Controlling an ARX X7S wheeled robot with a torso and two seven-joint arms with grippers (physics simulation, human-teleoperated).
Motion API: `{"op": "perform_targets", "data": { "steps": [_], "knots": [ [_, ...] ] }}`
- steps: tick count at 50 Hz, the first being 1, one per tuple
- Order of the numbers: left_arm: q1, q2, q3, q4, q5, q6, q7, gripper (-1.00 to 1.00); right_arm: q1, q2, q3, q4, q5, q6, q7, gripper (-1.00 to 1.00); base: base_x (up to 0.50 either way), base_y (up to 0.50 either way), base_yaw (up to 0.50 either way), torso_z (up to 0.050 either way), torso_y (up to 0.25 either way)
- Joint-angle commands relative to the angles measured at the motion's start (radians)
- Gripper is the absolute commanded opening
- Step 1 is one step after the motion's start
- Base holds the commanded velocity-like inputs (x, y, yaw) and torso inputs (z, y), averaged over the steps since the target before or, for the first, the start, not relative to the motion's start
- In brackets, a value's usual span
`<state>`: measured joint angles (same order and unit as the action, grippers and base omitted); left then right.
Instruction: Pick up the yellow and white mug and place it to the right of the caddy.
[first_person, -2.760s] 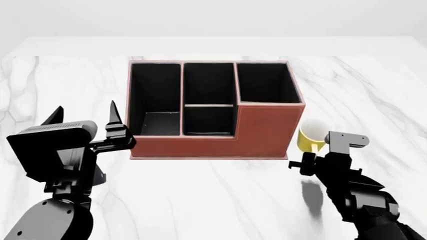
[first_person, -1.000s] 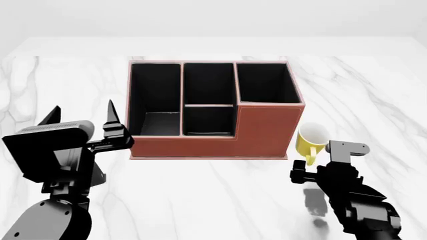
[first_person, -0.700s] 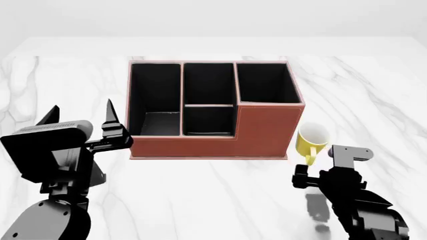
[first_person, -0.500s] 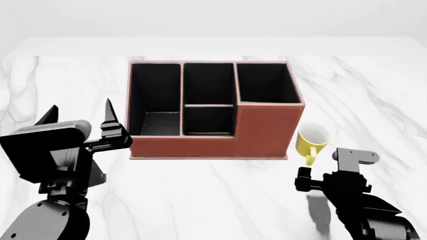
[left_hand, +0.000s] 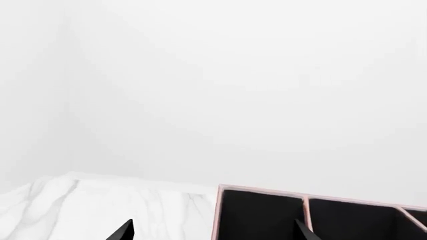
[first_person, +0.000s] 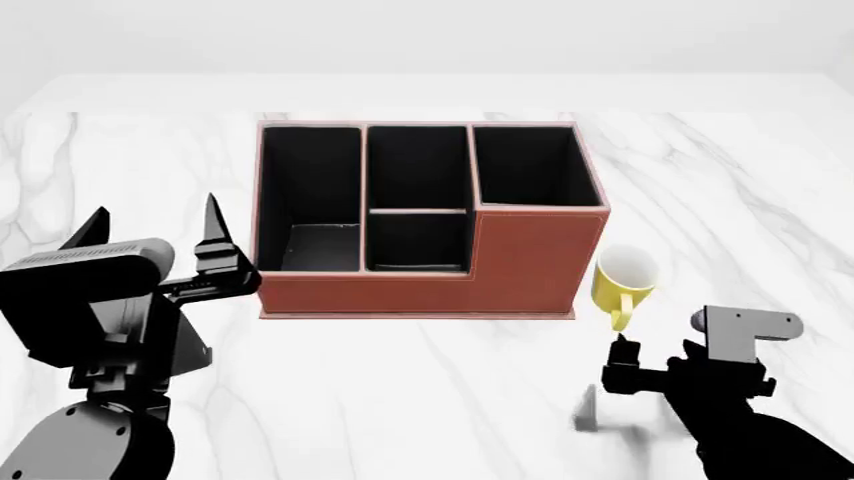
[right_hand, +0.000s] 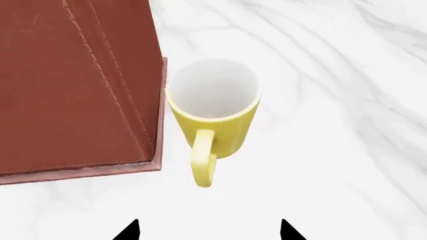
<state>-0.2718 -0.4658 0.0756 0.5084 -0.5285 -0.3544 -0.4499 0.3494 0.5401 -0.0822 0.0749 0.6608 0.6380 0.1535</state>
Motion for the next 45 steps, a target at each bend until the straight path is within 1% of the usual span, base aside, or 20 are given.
{"op": "perform_targets", "data": {
  "steps": [1,19,27,38,45],
  "knots": [
    [0.005,-0.005,-0.006,0.014,-0.009,-0.002,-0.004,1.0,-0.081,0.034,0.036,-0.229,0.038,0.029,0.067,1.0,0.0,0.0,0.0,0.0,0.0],
    [0.011,-0.009,-0.009,0.019,-0.015,0.006,-0.003,1.0,-0.125,0.058,0.072,-0.419,0.071,0.063,0.145,1.0,0.0,0.0,0.0,0.0,0.0],
    [0.013,-0.01,-0.009,0.024,-0.018,0.008,-0.004,1.0,-0.14,0.054,0.078,-0.447,0.07,0.046,0.152,1.0,0.0,0.0,0.0,0.0,0.0],
    [0.016,-0.014,-0.009,0.036,-0.021,0.01,-0.005,1.0,-0.16,0.051,0.065,-0.54,0.055,-0.006,0.139,1.0,0.0,0.0,0.0,0.0,0.0],
    [0.018,-0.017,-0.011,0.046,-0.025,0.011,-0.006,1.0,-0.181,0.042,0.089,-0.578,0.073,-0.037,0.135,1.0,0.0,0.0,0.0,0.0,0.0]
  ]
}}
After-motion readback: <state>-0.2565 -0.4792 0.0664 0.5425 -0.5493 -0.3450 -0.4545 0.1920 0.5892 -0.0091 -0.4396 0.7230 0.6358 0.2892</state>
